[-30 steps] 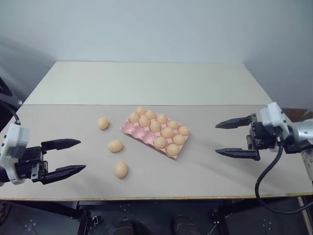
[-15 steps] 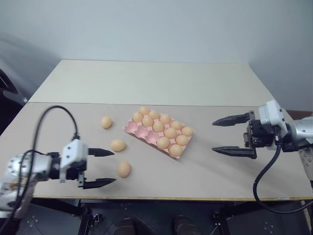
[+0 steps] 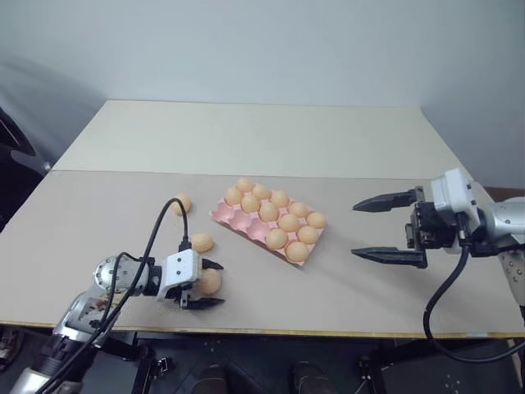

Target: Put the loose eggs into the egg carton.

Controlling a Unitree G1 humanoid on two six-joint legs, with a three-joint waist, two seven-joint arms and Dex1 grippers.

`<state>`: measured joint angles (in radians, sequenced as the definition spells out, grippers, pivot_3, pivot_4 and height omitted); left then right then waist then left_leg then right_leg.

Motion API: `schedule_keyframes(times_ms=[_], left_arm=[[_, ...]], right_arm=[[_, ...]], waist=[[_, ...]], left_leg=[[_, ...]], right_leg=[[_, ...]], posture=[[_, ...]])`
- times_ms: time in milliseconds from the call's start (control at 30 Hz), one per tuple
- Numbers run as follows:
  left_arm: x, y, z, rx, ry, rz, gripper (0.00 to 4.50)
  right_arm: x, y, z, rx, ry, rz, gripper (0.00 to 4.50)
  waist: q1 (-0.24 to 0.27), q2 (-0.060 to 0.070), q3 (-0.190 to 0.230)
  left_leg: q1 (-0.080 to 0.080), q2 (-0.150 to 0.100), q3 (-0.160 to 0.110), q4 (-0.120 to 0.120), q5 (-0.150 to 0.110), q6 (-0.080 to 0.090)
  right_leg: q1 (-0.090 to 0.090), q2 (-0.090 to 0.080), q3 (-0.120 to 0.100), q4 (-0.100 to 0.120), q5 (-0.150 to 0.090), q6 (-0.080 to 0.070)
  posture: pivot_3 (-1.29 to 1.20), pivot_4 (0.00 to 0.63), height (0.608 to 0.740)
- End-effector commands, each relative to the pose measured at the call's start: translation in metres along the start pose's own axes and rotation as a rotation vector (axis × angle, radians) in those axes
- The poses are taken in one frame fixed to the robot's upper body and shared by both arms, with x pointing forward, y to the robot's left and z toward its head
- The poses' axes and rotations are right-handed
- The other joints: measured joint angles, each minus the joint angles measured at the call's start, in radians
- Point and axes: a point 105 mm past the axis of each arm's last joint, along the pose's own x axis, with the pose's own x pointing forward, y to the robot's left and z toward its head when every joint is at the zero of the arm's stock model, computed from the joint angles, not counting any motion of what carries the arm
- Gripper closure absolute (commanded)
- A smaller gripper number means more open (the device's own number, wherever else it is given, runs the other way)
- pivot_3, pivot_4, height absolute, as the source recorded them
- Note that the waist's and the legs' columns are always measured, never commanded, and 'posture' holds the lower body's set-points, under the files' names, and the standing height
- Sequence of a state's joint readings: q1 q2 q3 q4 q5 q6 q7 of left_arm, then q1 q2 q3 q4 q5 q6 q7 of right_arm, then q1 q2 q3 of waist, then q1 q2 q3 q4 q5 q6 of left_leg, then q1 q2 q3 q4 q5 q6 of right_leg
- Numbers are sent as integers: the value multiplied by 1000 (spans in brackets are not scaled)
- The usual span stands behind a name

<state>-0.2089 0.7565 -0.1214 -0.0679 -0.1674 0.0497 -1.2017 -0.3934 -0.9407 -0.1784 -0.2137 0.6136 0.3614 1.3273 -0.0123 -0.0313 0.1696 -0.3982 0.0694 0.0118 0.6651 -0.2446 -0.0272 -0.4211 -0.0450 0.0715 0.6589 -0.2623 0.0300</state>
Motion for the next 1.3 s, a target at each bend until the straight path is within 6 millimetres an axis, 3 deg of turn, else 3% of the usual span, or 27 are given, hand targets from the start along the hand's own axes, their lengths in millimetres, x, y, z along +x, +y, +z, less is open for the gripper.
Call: schedule_keyframes(times_ms=[33,133,300,567,733,833,933,1067,1300], left_arm=[[-9,13,32,22,-140,37,1770],[-12,26,64,26,-259,64,1770],[0,49,92,6,-346,126,1770],[47,101,85,6,-262,305,1770],[66,100,84,20,-250,248,1770],[69,98,81,22,-238,234,985],[65,99,84,22,-253,238,57],[43,109,98,-15,-316,299,24],[-18,111,105,-58,-397,379,24]], right_arm=[[-7,1,12,-41,-15,-17,0],[-6,1,11,-36,-18,-18,0],[-1,-2,11,-35,-30,-38,0],[2,-4,11,-45,-32,-61,0],[1,-3,13,-51,-30,-75,0],[0,-2,13,-51,-30,-86,0],[0,-1,13,-51,-30,-91,0],[0,-1,13,-50,-33,-100,0],[3,-3,12,-51,-43,-92,0]], waist=[[0,0,0],[2,0,0],[1,0,0],[2,0,0],[0,0,0],[0,0,0],[1,0,0],[0,0,0],[-3,0,0]], left_leg=[[0,0,0,0,0,0],[-1,0,-1,1,0,0],[-1,0,-1,3,0,0],[-1,-1,-2,5,0,0],[-3,-1,-3,6,0,0],[-3,-1,-3,6,0,0],[-3,-1,-3,8,0,1],[-5,-1,-4,11,-1,2],[-5,-1,-4,12,-1,2]], right_leg=[[0,0,0,0,0,0],[0,0,-1,0,0,0],[1,0,-1,0,0,0],[2,0,-1,0,0,0],[1,0,-1,0,0,0],[1,0,-1,1,0,0],[1,0,-1,2,0,1],[1,0,-1,3,0,1],[0,0,-1,4,0,1]], posture=[[0,150,740],[0,150,740],[0,150,740],[0,150,740],[0,150,740],[0,150,740],[0,150,740],[0,150,740],[0,150,740]])
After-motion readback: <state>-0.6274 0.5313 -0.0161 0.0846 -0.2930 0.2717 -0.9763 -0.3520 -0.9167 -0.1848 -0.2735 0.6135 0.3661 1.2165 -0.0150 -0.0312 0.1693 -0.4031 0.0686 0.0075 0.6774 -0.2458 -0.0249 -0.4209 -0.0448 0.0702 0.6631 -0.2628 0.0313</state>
